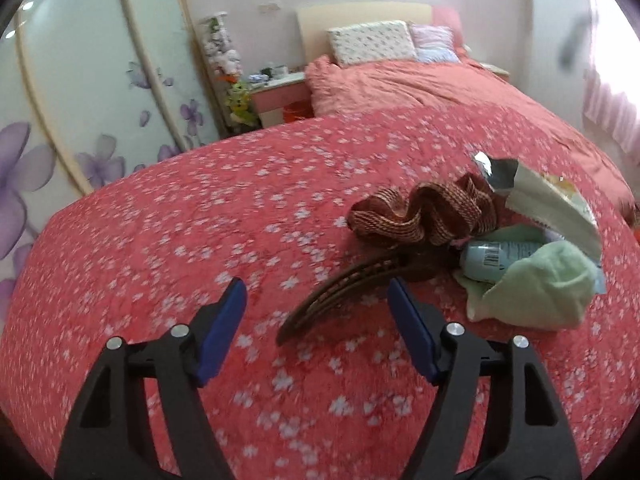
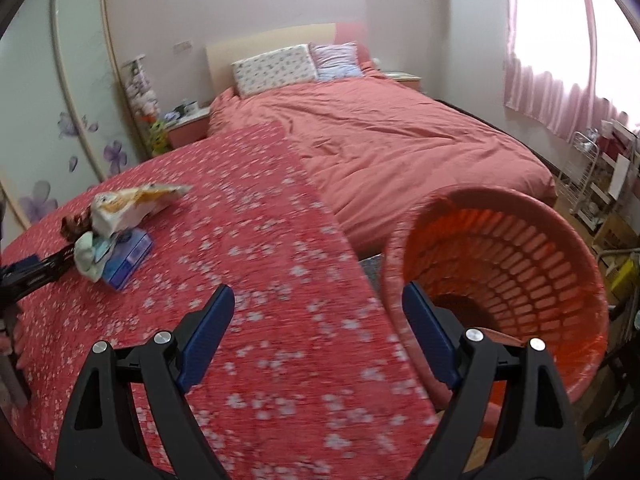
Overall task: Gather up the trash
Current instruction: 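Grasp the brown hair clip with the left tool while the right tool moves to the chip bag, then grasp the yellow chip bag with the right tool, then carry clip and chip bag over the basket and open both tools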
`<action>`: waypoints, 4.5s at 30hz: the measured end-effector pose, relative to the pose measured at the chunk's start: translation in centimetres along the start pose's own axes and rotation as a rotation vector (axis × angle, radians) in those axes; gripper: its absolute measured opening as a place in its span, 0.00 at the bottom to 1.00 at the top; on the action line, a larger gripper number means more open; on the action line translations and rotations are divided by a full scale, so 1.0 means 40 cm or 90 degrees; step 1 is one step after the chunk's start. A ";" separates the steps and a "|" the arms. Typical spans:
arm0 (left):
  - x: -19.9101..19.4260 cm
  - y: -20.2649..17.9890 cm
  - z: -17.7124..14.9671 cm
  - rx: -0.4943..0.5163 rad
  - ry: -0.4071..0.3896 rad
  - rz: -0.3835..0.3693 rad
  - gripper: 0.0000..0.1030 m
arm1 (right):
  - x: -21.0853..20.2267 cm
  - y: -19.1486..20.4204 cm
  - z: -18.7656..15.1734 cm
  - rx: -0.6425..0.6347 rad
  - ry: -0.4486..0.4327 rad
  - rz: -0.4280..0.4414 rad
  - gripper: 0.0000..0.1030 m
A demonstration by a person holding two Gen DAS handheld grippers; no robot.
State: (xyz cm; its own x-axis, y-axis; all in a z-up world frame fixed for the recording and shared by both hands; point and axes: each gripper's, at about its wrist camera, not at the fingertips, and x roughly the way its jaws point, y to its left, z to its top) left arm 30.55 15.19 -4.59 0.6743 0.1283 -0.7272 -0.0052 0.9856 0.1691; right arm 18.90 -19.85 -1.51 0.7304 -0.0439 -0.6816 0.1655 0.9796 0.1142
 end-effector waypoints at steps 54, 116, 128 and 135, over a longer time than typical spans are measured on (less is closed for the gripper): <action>0.005 0.155 -0.120 -0.145 0.045 -0.092 0.15 | 0.083 0.259 0.071 -0.033 0.032 0.131 0.69; -0.140 0.107 -0.110 -0.138 -0.015 -0.132 0.14 | 0.049 0.160 0.093 0.017 -0.009 0.033 0.06; -0.311 -0.121 -0.038 -0.073 -0.060 -0.223 0.14 | -0.085 0.033 0.067 0.031 -0.091 -0.006 0.06; -0.378 -0.305 -0.015 -0.020 -0.067 -0.314 0.14 | -0.135 -0.069 0.059 0.059 -0.118 -0.044 0.06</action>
State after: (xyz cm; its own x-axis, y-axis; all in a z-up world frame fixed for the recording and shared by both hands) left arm 19.97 1.29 3.96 0.6725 -0.3642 -0.6443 0.3115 0.9290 -0.2000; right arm 16.04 -22.79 3.55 0.8233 -0.1539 -0.5463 0.2729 0.9513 0.1434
